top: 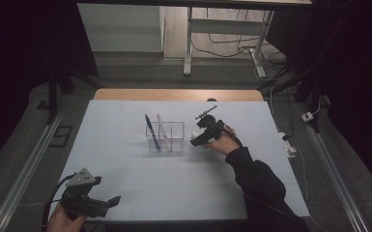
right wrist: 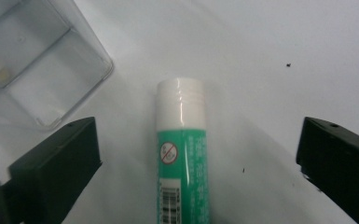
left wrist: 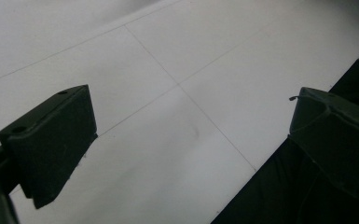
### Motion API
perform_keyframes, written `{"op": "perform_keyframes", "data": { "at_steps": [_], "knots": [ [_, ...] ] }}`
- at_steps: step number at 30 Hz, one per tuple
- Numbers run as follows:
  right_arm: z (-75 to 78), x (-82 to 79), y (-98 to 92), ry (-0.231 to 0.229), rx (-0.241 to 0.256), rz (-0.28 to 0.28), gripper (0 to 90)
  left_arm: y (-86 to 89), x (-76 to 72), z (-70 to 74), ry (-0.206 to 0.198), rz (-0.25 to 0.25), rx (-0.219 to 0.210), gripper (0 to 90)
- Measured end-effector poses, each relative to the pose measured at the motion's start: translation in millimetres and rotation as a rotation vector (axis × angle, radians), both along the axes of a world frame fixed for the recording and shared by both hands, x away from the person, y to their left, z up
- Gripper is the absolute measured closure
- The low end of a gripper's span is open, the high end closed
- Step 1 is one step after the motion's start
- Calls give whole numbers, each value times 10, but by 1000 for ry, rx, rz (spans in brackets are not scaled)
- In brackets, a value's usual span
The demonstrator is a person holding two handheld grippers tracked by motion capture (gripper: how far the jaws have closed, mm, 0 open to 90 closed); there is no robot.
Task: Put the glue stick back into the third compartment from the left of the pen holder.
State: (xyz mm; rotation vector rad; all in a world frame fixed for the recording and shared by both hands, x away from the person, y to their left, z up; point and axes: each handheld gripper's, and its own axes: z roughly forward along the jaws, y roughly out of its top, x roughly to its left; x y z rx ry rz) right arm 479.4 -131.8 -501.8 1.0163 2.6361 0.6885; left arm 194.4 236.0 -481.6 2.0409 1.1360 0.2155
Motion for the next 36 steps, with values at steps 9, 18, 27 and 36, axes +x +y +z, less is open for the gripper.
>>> {"op": "perform_keyframes", "data": {
  "at_steps": [9, 18, 27, 36],
  "knots": [
    [-36, 62, 68, 22, -4, 26, 319, 1, 0, 0, -1, 0, 0, 4],
    [-46, 56, 117, 16, -9, 54, 630, 1, -2, 1, -1, -2, 0, 4],
    [-46, 48, 114, 24, -3, 37, 650, 1, -2, 1, -1, -3, 2, 5],
    [26, 0, 74, -23, 45, 27, 652, 1, -3, 2, -2, -3, 3, 5]
  ]
}}
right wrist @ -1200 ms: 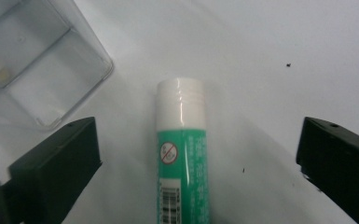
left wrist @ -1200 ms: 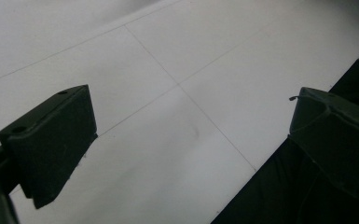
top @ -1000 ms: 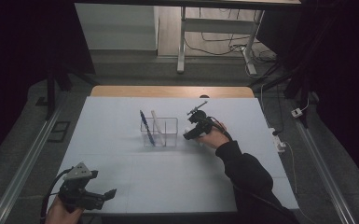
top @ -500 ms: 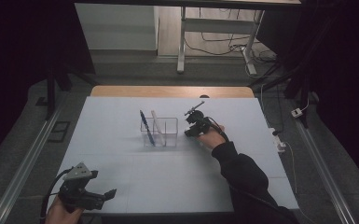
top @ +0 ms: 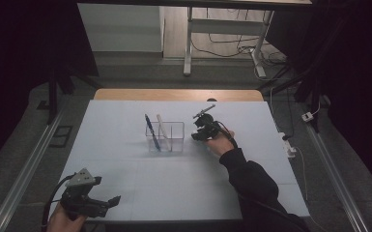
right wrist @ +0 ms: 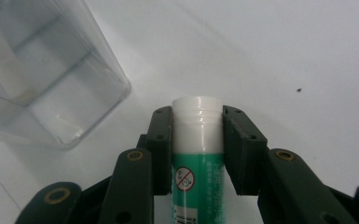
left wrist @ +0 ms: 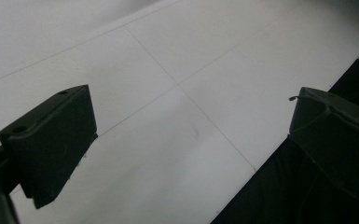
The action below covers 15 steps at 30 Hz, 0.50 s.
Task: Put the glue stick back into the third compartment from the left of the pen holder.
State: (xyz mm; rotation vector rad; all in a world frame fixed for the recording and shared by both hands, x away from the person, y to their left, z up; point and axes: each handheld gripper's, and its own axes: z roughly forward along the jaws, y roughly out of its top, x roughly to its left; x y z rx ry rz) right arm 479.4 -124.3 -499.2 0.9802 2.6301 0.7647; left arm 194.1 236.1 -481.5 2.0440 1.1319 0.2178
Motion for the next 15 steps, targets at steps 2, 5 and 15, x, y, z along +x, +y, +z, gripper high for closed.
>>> {"op": "perform_keyframes", "data": {
  "at_steps": [2, 5, 15],
  "knots": [
    [43, -20, -6, -18, 18, -1, 653, 0, -1, 1, -1, 0, 2, 5],
    [120, -54, -13, -49, 47, 7, 652, 0, -1, 0, 0, 0, 1, 5],
    [414, -195, -19, -133, 150, 29, 652, -4, -1, 0, -1, 1, 1, 5]
  ]
}}
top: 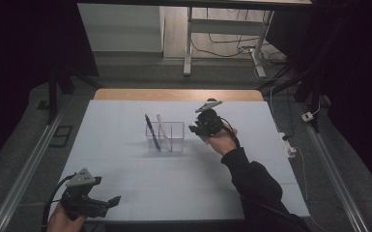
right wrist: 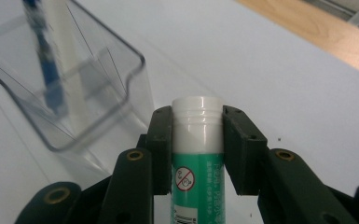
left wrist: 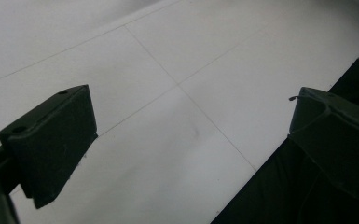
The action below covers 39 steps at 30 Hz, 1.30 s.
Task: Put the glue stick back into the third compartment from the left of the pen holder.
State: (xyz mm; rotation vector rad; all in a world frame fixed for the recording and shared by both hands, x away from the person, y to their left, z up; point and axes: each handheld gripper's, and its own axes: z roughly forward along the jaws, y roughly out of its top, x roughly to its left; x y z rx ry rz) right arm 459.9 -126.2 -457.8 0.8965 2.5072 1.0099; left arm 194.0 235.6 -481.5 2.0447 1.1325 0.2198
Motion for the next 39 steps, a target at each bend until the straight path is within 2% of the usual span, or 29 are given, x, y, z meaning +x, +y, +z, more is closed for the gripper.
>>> {"op": "perform_keyframes", "data": {
  "at_steps": [5, 10, 15, 23, 33, 39],
  "knots": [
    [183, -42, -9, -25, 81, -2, 652, 3, 0, 0, 1, 0, 0, 5],
    [305, -92, 19, -51, 135, 8, 652, 5, -1, 2, -1, 2, 0, 4],
    [363, -121, 59, -72, 181, 16, 652, 15, -2, 2, 8, 5, -14, 3],
    [413, -135, 122, -85, 252, 22, 651, 12, -2, 2, 6, 5, -11, 3],
    [454, -168, 313, -102, 305, 45, 651, 12, -1, 0, 8, 4, -12, 4],
    [435, -170, 436, -114, 314, 56, 651, 20, 1, -1, 11, 1, -16, 3]
  ]
}}
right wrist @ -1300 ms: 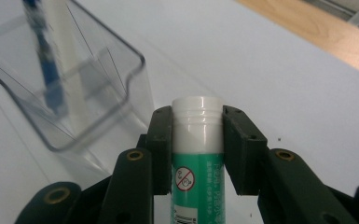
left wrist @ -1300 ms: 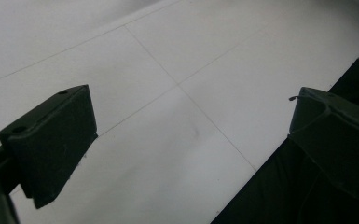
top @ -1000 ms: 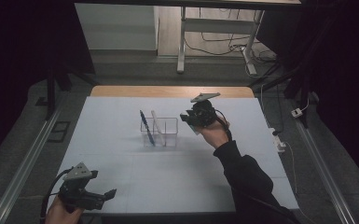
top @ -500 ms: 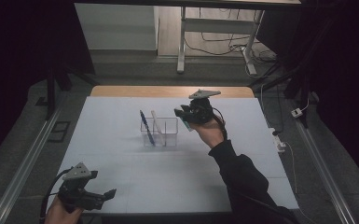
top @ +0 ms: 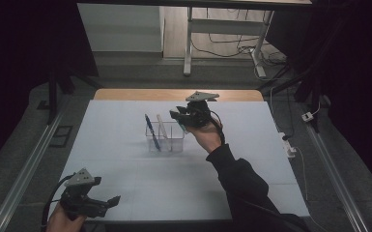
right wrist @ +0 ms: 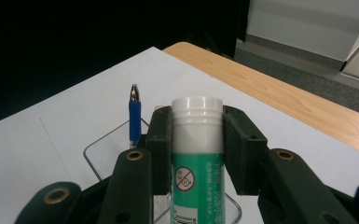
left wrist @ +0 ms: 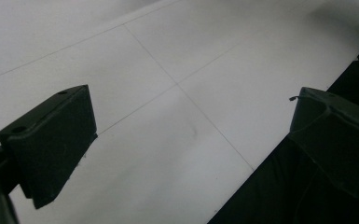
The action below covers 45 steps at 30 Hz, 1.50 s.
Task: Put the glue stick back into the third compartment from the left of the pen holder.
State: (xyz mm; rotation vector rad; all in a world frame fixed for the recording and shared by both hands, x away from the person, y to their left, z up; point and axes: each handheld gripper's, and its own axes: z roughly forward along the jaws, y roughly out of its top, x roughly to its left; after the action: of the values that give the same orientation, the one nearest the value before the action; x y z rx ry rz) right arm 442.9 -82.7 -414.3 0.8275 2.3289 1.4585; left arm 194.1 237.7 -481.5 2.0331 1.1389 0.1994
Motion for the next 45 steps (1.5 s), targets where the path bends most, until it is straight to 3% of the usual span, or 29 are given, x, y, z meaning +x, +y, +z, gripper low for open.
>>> {"op": "perform_keyframes", "data": {
  "at_steps": [19, 31, 45],
  "knots": [
    [-110, 57, 214, -24, 12, -8, 650, 33, 4, -2, 19, 2, -33, 0],
    [-255, 75, 316, -31, -22, -17, 649, 35, 3, -2, 16, -2, -32, 0],
    [-395, 60, 341, -37, -29, -11, 646, 29, 0, -2, 15, -4, -31, 1]
  ]
}}
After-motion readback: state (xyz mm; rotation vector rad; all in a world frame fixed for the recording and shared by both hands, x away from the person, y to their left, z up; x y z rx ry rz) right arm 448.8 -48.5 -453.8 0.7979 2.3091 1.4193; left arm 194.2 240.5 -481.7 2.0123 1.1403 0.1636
